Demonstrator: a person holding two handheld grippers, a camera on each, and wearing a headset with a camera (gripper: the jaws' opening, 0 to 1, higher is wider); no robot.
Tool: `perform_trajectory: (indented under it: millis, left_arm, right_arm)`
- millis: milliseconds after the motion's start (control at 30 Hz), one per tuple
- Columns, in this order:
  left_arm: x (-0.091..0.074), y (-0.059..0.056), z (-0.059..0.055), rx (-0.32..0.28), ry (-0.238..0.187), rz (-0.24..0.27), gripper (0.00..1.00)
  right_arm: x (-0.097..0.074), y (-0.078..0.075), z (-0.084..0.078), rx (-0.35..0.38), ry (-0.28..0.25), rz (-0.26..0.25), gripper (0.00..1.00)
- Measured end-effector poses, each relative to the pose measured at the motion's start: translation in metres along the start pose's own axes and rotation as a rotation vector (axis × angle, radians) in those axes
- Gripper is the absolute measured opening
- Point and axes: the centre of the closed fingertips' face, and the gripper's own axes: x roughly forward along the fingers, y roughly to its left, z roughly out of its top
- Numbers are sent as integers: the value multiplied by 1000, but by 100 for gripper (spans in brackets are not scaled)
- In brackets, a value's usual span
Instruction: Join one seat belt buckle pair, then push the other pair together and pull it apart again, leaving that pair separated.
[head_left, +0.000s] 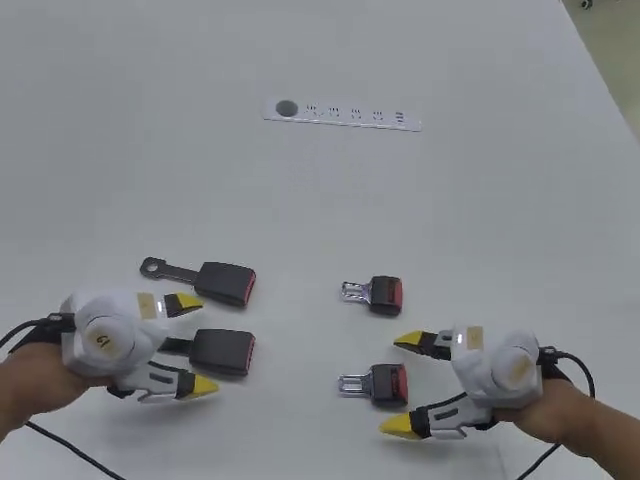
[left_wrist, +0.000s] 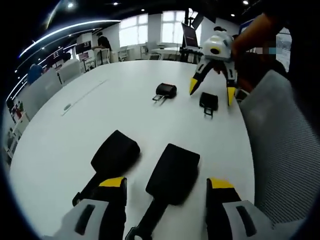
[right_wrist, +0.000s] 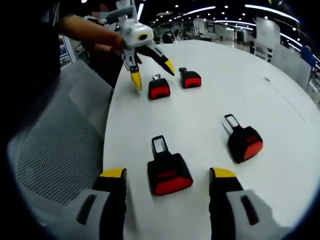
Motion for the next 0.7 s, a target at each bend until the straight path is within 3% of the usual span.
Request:
perform_trajectory:
  millis: [67, 167, 200, 267, 333, 433, 533, 700]
  left_arm:
    - [3, -2, -3, 57, 37, -20, 63]
    - [9, -3, -6, 93, 52, -42, 59]
    - [9, -3, -7, 96, 56, -44, 57]
    - [11, -2, -9, 100, 70, -52, 51]
    - [11, -1, -10, 155, 90, -56, 46]
    - [11, -1, -7, 129, 69, -76, 46]
    - [10, -5, -6, 144, 67, -96, 41]
    - [10, -5, -6, 154, 65, -91, 38]
  right_arm:
    - [1, 2, -2, -12, 11, 17, 66]
    - [5, 4, -7, -32, 37, 36, 62]
    - [7, 2, -4, -62, 20, 34, 61]
    - [7, 1, -4, -43, 24, 36, 58]
    - [8, 2, -4, -67, 24, 44, 55]
    - [10, 2, -5, -129, 30, 43, 52]
    - [9, -3, -5, -101, 26, 30, 39]
    - [7, -4, -5, -102, 4, 31, 38]
